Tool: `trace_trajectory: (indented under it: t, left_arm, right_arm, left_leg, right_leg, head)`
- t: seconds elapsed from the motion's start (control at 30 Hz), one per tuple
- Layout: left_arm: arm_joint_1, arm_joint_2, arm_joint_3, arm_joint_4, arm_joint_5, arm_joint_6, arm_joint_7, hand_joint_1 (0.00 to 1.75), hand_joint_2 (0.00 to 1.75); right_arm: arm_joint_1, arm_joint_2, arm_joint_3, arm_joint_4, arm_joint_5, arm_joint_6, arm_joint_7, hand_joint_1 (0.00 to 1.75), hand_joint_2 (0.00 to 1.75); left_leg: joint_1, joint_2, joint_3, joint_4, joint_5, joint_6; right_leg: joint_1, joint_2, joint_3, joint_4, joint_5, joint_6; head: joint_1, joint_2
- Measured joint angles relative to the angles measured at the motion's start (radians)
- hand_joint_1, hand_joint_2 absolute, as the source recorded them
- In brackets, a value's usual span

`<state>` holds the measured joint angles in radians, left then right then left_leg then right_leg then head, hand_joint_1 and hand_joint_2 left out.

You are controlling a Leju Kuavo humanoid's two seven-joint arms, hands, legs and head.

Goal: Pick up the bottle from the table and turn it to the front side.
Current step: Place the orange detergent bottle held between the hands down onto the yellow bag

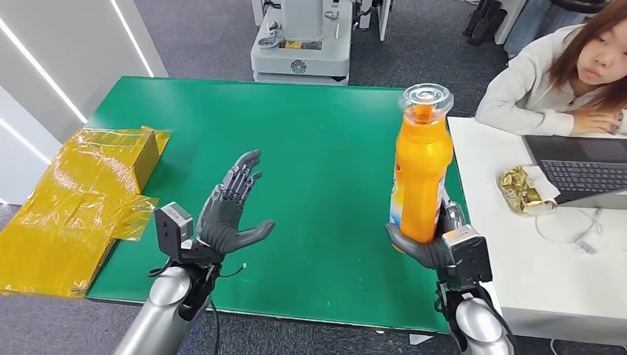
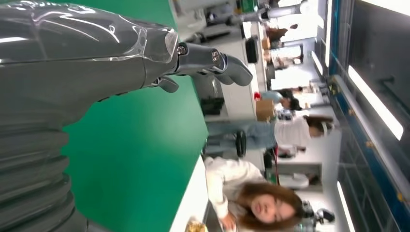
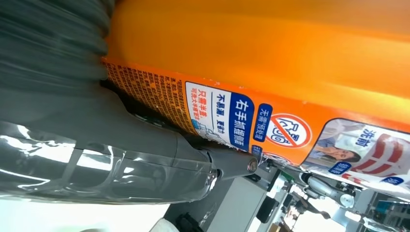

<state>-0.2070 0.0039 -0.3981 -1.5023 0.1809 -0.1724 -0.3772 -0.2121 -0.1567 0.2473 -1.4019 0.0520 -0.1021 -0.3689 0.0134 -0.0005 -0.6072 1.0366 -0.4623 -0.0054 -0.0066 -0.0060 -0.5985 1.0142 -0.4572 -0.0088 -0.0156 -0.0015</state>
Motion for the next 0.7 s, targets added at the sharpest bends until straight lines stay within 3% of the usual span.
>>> trace_trajectory:
  t: [0.23, 0.7]
  left_arm:
    - [-0.101, -0.01, -0.009, 0.015, 0.068, -0.12, 0.068, 0.0, 1.75]
    - [-0.305, -0.032, -0.044, 0.088, 0.237, -0.221, 0.188, 0.0, 1.75]
  right_arm:
    - [-0.062, 0.001, 0.021, 0.065, -0.001, 0.001, -0.001, 1.7, 1.75]
    - [-0.171, 0.02, 0.072, 0.153, 0.002, 0.007, 0.003, 1.7, 1.75]
  left_leg:
    - [0.0, 0.0, 0.0, 0.0, 0.001, 0.0]
    - [0.0, 0.0, 0.0, 0.0, 0.002, -0.001]
  right_leg:
    - [0.0, 0.0, 0.0, 0.0, 0.001, 0.0]
    - [0.0, 0.0, 0.0, 0.0, 0.001, -0.001]
  head:
    - [0.0, 0.0]
    - [0.0, 0.0]
